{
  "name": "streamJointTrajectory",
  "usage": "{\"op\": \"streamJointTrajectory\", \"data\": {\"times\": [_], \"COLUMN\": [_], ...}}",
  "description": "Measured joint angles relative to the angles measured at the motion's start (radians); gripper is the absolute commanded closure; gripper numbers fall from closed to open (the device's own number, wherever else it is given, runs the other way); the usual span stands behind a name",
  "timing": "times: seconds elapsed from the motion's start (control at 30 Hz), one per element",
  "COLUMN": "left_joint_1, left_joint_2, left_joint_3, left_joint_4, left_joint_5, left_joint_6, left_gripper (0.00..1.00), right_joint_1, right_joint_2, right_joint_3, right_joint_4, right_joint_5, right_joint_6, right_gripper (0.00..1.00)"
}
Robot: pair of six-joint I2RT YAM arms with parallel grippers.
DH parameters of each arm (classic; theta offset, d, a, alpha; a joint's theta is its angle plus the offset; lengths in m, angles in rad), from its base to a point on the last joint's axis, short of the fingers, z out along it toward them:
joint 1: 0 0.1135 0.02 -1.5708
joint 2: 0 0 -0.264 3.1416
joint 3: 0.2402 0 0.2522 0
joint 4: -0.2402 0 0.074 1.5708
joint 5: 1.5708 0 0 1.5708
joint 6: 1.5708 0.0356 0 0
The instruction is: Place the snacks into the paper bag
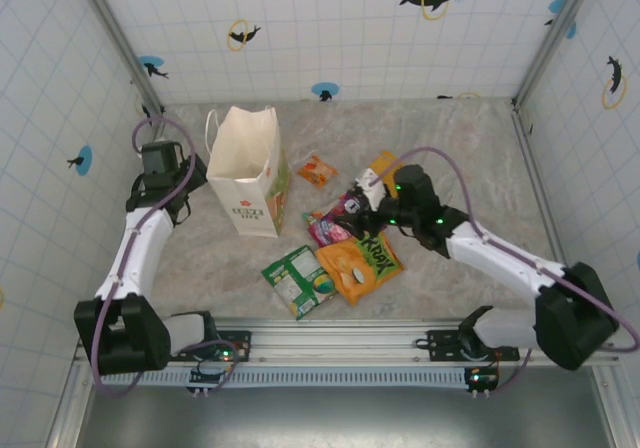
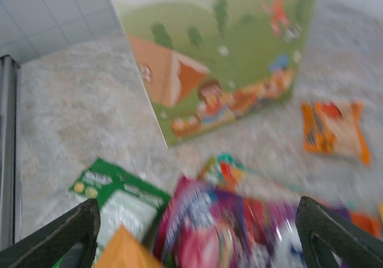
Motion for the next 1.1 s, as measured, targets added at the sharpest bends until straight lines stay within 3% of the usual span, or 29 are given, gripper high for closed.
{"op": "streamJointTrajectory", "data": {"times": [0.17, 0.3, 0.63, 1.1], "left_joint_1": [0.000, 0.000, 0.000, 0.000], "left_joint_2": [-0.097, -0.194, -0.409, -0.425], "left_joint_3": [-0.003, -0.007, -0.030, -0.035], "left_joint_4": [-0.063, -0.098, -0.105, -0.106], "left_joint_5": [0.043, 0.095, 0.258, 0.613], "left_joint_6": [0.053, 0.114, 0.265, 0.372], "left_gripper": [0.17, 0.18, 0.20, 0.23], "right_joint_1": [-0.137, -0.176, -0.183, -0.186], "right_joint_2": [-0.143, -0.190, -0.063, 0.066], "right_joint_3": [-0.108, -0.193, -0.219, -0.205], "right_joint_4": [-0.175, -0.261, -0.303, -0.304], "right_joint_5": [-0.008, -0.012, -0.018, -0.186], "right_joint_6": [0.002, -0.005, -0.096, -0.257], "right_gripper": [0.17, 0.17, 0.18, 0.49]}}
